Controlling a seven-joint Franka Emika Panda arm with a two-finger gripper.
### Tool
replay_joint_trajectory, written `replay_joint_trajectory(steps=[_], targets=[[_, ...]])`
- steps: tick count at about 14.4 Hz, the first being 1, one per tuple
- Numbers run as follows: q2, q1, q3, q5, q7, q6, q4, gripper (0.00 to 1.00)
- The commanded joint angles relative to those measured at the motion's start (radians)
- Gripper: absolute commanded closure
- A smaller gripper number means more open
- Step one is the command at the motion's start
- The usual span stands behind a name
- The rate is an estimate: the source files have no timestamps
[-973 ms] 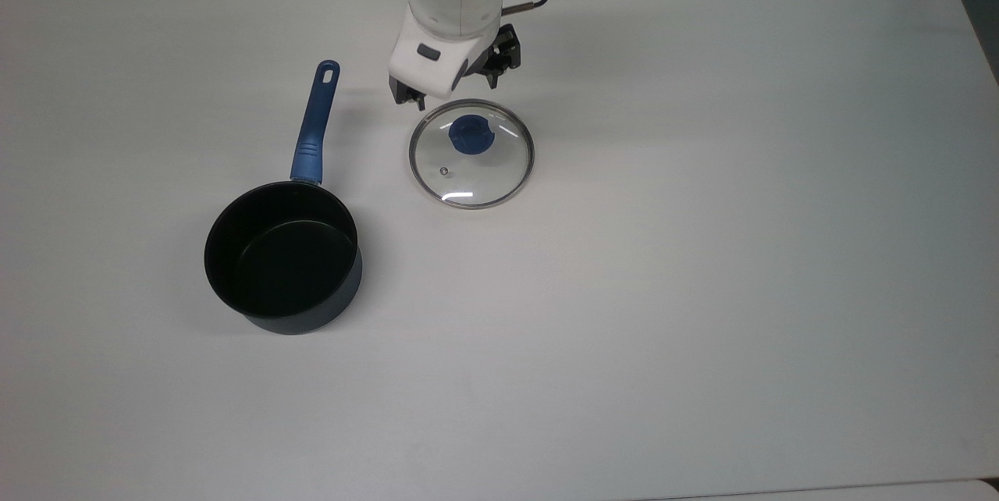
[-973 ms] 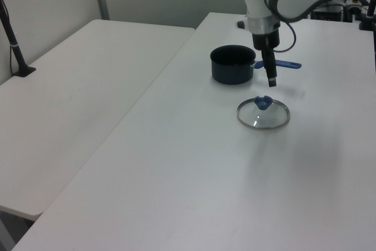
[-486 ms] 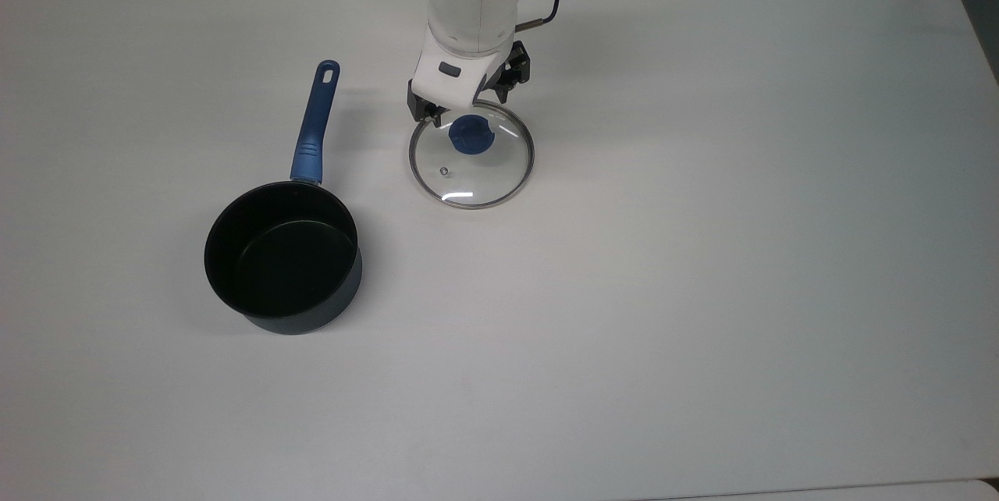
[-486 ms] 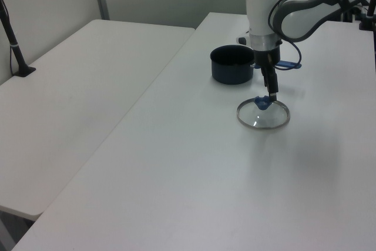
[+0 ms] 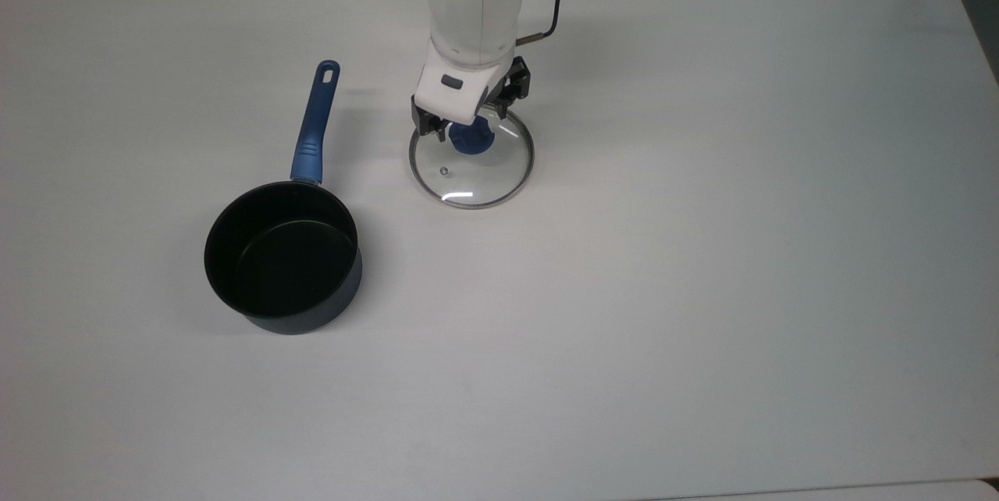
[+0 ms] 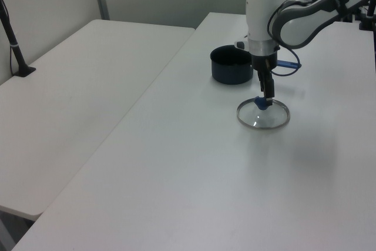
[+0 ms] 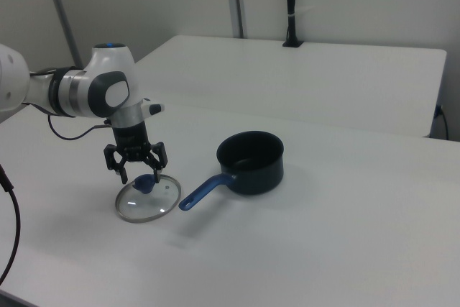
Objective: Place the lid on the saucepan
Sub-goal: 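Close the gripper on the blue knob of the glass lid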
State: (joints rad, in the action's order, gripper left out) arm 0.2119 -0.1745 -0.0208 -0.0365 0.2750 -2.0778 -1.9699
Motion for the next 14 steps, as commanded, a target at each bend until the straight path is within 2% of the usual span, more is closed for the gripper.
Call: replay_joint_trajectory(steps=[1,10,14], targets=[[0.01,-0.007,-0.002,-0.006,0.021,-0.033,-0.012,0.11],[0.029,-0.007,-0.001,-0.016,0.02,-0.073,-0.009,0.18],[0.029,-0.007,-0.001,-0.016,0.02,-0.073,-0.009,0.26]])
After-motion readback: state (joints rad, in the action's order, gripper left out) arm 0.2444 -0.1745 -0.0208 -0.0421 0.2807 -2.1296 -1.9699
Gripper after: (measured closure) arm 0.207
